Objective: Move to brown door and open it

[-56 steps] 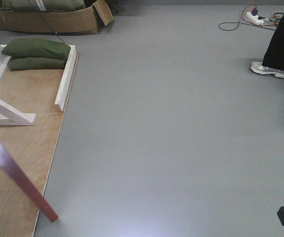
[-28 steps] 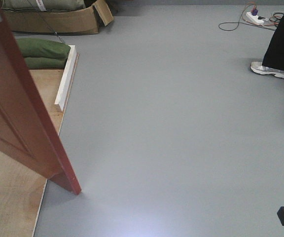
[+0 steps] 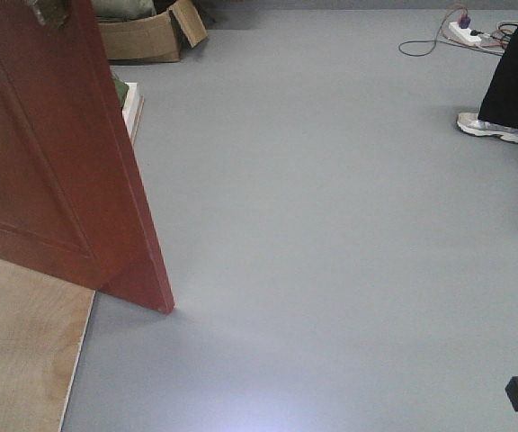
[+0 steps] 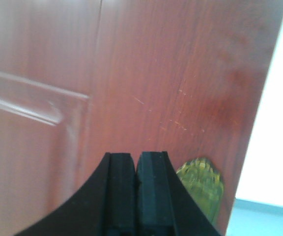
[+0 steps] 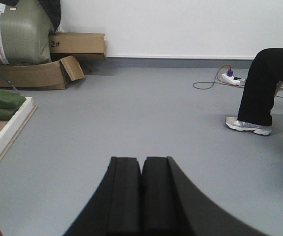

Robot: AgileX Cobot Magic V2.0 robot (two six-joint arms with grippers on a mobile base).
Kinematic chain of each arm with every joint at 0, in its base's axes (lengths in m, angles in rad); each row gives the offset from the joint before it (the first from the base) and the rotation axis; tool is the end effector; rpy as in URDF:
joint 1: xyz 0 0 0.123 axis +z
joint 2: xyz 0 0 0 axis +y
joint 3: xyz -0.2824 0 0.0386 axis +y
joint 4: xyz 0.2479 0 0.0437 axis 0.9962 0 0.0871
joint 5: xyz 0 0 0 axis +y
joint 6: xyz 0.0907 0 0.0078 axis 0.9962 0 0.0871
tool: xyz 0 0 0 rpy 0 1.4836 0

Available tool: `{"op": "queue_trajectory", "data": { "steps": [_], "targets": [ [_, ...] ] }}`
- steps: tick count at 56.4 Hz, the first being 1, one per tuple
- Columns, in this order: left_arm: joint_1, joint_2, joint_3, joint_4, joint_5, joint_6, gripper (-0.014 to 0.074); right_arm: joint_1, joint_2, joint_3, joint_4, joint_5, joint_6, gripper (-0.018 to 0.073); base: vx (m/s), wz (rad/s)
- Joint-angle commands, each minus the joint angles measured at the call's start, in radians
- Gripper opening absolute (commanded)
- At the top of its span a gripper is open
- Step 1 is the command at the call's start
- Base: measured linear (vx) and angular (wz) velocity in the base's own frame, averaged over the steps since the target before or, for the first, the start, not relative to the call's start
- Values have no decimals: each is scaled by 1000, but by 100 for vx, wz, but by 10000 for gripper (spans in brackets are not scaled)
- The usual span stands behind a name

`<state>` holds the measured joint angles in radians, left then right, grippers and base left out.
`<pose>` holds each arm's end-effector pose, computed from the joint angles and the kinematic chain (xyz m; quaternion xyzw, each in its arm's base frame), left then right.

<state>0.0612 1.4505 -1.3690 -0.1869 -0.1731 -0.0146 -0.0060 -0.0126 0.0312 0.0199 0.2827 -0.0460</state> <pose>0.3439 0.0240 0.4472 -0.0954 0.6352 -0.0424 0.7653 0.0547 0.0002 0.1777 -0.0099 0.7785 -0.0082 0.6275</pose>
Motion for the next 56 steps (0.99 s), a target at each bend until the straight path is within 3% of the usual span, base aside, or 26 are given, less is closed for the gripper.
{"op": "queue_trajectory", "data": {
  "steps": [1,14,24,56],
  "targets": [
    [-10,-77,-28,20,-30,-5,-6,2,-10,4,-6,-82,-5,0,0,0],
    [-10,-161,-28,64,173,-5,-6,2,-10,4,-6,-82,-5,0,0,0],
    [-10,-190,-28,74,244,-5,-6,2,-10,4,-6,-82,-5,0,0,0],
    [-10,-181,-28,71,246,-5,-6,2,-10,4,-6,-82,-5,0,0,0]
  ]
}}
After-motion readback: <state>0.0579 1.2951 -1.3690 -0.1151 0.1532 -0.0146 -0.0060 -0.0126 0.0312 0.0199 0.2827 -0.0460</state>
